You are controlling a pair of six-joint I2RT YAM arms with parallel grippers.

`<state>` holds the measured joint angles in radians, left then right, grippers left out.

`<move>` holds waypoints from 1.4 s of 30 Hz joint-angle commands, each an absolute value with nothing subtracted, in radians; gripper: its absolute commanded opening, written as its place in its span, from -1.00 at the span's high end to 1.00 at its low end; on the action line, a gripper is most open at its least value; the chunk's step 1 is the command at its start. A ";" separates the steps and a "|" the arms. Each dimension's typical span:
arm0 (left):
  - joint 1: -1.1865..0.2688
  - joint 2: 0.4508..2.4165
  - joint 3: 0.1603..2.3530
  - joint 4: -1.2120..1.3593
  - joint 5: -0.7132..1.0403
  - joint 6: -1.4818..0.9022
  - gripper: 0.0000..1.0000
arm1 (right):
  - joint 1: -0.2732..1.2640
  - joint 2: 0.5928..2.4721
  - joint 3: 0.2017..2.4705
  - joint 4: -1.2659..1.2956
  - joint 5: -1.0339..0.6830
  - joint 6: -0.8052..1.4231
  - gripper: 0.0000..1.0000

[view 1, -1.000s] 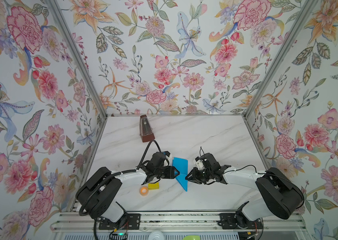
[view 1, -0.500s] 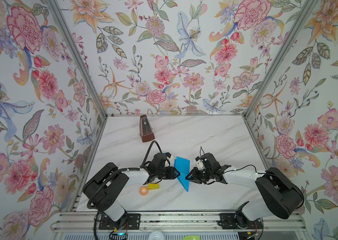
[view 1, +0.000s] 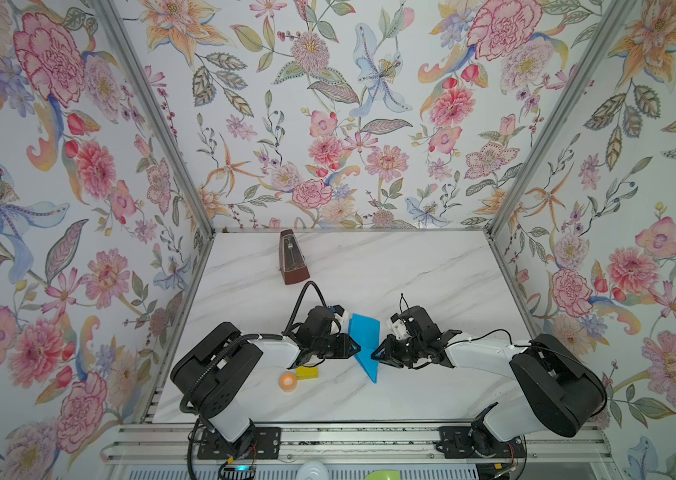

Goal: Fold a paper plane with a square sheet of paper (fold left side to right side)

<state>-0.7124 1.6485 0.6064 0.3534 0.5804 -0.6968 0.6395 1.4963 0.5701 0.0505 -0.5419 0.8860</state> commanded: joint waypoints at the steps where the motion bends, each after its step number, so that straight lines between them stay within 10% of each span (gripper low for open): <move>1: -0.707 1.659 0.601 0.342 0.584 -0.672 0.60 | 0.637 1.508 0.561 0.066 -0.538 0.888 0.53; 42: -0.684 1.700 0.596 0.227 0.509 -0.695 0.95 | 0.662 1.500 0.358 0.504 -0.615 1.162 0.36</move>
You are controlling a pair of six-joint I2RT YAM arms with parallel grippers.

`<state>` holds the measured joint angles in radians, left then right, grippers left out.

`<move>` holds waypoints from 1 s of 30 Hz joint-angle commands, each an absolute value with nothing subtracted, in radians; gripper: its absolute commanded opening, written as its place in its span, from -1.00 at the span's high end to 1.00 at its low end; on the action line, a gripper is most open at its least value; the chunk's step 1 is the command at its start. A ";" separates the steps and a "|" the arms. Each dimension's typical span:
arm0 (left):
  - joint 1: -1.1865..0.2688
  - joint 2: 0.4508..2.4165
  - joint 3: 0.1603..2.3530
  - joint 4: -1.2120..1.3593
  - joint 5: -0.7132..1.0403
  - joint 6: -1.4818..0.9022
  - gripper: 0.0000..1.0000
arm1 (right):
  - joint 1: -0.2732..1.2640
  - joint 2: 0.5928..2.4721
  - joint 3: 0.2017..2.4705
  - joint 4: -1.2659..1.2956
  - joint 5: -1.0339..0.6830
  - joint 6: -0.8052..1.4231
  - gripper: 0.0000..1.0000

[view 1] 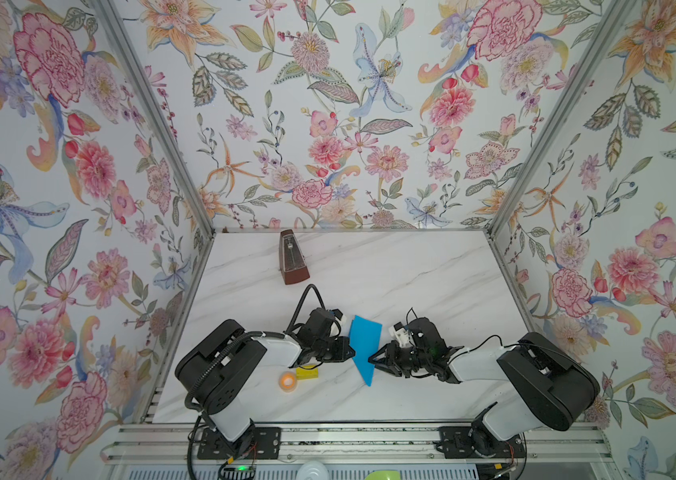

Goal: Fold a paper plane with a square sheet of paper (fold left side to right side)

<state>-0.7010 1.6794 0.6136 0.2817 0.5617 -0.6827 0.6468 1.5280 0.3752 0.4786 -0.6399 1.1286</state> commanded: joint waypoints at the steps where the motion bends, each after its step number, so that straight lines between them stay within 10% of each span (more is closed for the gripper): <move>1: -0.684 1.699 0.594 0.227 0.509 -0.695 0.95 | 0.670 1.493 0.354 0.500 -0.606 1.167 0.36; 30: -0.665 1.680 0.604 0.189 0.496 -0.695 0.97 | 0.778 1.534 0.327 0.546 -0.530 1.211 0.73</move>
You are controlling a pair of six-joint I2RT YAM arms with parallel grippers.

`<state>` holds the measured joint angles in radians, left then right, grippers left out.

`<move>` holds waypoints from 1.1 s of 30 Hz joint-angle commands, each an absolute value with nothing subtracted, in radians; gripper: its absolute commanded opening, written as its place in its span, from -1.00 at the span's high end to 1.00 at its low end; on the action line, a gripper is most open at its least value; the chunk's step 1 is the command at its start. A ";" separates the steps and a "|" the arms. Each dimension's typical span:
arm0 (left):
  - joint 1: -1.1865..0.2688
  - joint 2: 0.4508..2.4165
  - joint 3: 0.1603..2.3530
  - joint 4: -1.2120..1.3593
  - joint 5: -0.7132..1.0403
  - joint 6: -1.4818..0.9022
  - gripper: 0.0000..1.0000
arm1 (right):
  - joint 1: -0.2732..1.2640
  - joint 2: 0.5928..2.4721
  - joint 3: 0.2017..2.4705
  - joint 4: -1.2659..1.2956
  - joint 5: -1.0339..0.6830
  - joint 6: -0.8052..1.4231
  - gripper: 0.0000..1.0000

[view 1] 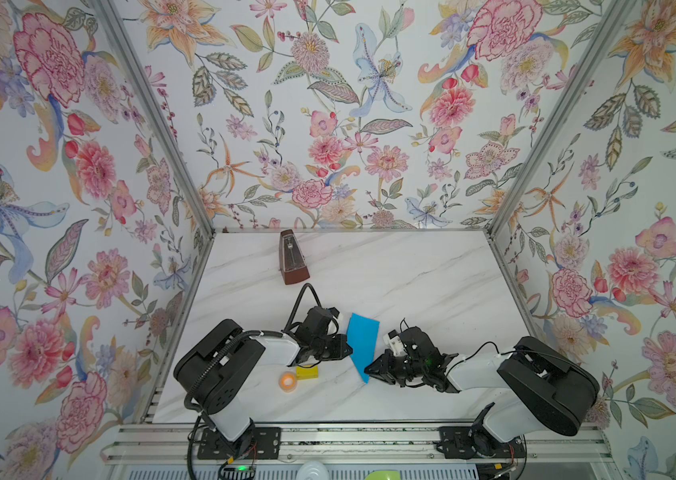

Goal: Fold a paper plane with a square sheet of paper (fold left side to right side)

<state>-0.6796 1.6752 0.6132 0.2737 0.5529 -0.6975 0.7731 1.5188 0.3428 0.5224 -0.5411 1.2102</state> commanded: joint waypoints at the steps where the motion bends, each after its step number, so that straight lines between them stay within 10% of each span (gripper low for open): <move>1: -0.663 1.677 0.604 0.188 0.496 -0.696 0.97 | 0.779 1.534 0.325 0.545 -0.528 1.210 0.77; 21: -0.666 1.603 0.679 0.019 0.477 -0.614 0.64 | 0.775 1.596 0.340 0.541 -0.554 1.185 1.00; 33: -0.666 1.591 0.696 0.007 0.474 -0.615 0.96 | 0.774 1.608 0.352 0.517 -0.555 1.173 1.00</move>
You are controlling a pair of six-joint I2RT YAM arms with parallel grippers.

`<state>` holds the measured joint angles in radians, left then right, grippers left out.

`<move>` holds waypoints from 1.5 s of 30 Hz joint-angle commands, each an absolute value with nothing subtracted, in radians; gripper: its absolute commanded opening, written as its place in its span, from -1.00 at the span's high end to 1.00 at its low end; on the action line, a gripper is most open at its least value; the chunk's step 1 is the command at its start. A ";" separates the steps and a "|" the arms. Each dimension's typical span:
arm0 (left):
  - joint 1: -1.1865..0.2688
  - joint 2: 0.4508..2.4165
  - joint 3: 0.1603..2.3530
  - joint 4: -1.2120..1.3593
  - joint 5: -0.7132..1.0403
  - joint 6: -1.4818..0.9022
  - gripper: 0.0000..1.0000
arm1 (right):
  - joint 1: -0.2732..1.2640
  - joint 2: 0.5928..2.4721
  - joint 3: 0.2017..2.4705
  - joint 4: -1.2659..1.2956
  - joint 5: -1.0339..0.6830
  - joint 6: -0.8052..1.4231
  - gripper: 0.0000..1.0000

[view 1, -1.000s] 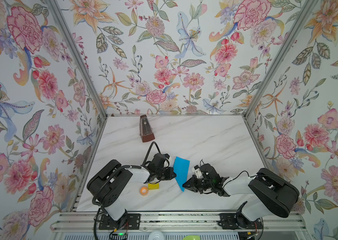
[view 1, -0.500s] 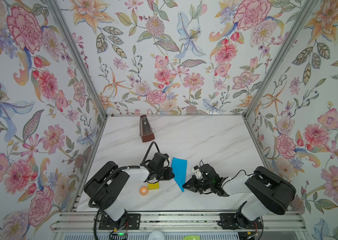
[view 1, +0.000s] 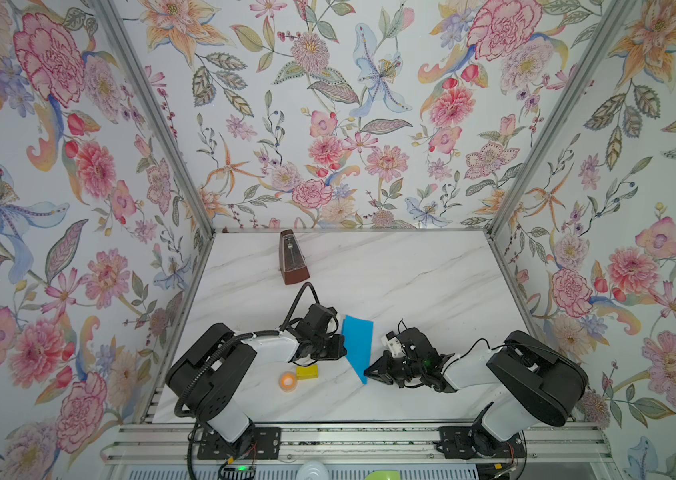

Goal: Fold a paper plane with a square sheet of paper (fold left side to right side)

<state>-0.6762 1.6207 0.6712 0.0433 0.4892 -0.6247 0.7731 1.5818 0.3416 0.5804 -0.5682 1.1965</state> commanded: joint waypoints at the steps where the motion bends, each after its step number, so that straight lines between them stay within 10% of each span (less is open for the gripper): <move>1: -0.666 1.584 0.695 0.000 0.474 -0.618 0.98 | 0.774 1.608 0.358 0.504 -0.555 1.165 1.00; 45: -0.781 1.707 0.972 -0.221 0.387 -0.587 1.00 | 0.798 1.741 0.454 0.442 -0.640 1.070 1.00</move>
<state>-0.7738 1.6848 0.9436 -0.2176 0.4240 -0.6090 0.7853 1.7000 0.4706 0.5301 -0.6567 1.0843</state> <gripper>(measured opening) 0.048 0.047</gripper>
